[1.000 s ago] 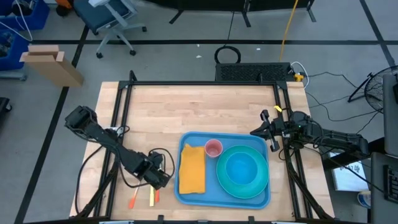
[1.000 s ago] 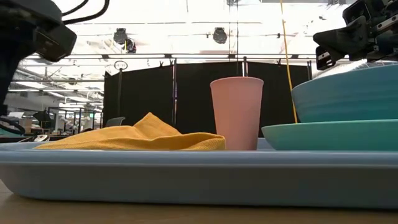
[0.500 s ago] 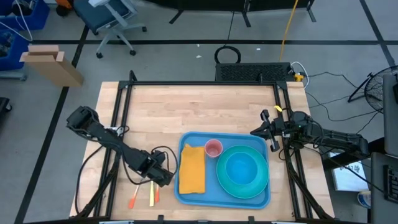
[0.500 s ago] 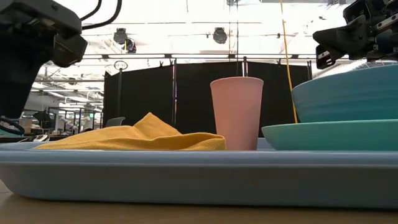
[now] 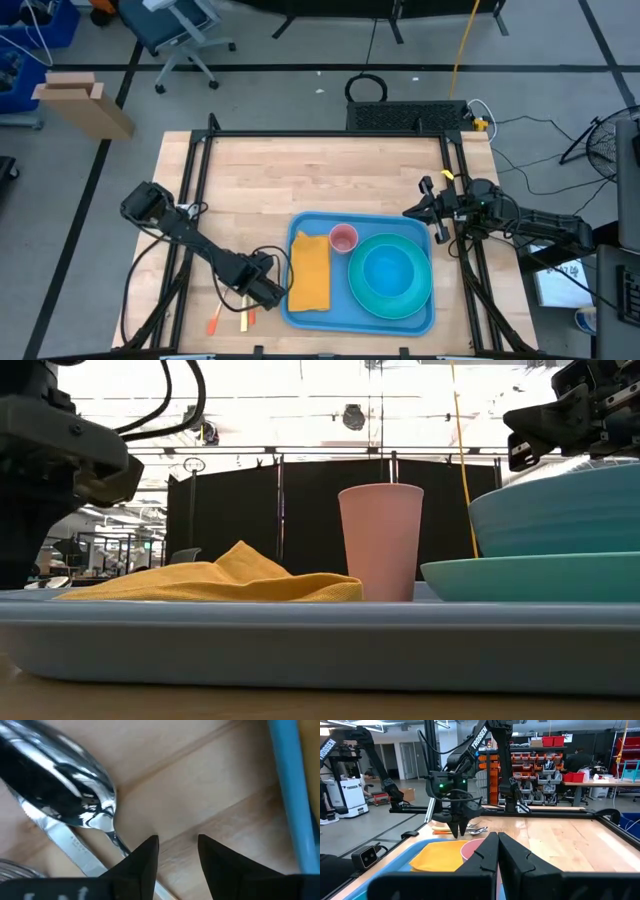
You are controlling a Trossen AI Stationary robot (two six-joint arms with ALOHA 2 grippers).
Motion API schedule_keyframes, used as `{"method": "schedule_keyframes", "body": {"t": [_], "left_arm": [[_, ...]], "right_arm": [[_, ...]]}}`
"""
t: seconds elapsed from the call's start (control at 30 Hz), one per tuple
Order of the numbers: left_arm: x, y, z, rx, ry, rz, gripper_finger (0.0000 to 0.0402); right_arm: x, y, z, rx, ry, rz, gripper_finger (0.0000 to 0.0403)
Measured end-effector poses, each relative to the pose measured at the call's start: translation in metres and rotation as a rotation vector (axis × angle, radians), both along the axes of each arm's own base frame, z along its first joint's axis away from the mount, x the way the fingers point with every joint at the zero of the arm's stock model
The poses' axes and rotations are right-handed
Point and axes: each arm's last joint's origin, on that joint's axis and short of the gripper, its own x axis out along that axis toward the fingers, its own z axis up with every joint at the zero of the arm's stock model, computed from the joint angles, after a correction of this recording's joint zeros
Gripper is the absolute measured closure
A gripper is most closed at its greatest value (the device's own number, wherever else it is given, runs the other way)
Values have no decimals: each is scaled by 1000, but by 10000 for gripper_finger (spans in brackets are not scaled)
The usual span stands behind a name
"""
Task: Set up tray
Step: Put the orange spoon on top of the yellow table napkin
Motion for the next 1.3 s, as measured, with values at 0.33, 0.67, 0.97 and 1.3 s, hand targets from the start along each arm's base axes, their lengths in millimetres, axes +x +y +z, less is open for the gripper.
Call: {"method": "schedule_keyframes", "body": {"t": [0.33, 0.67, 0.97, 1.3], "left_arm": [[6, 5, 36, 75, -105, -30, 269], [-3, 1, 57, 119, -10, 39, 273], [-8, -11, 31, 117, 107, 71, 273], [-4, -16, 8, 140, 164, 50, 273]], "right_arm": [[0, 0, 3, -7, -29, 0, 403], [0, 0, 2, -6, -24, 2, 403], [0, 0, 2, -4, -17, 2, 403], [0, 0, 2, -5, -20, 1, 403]]}}
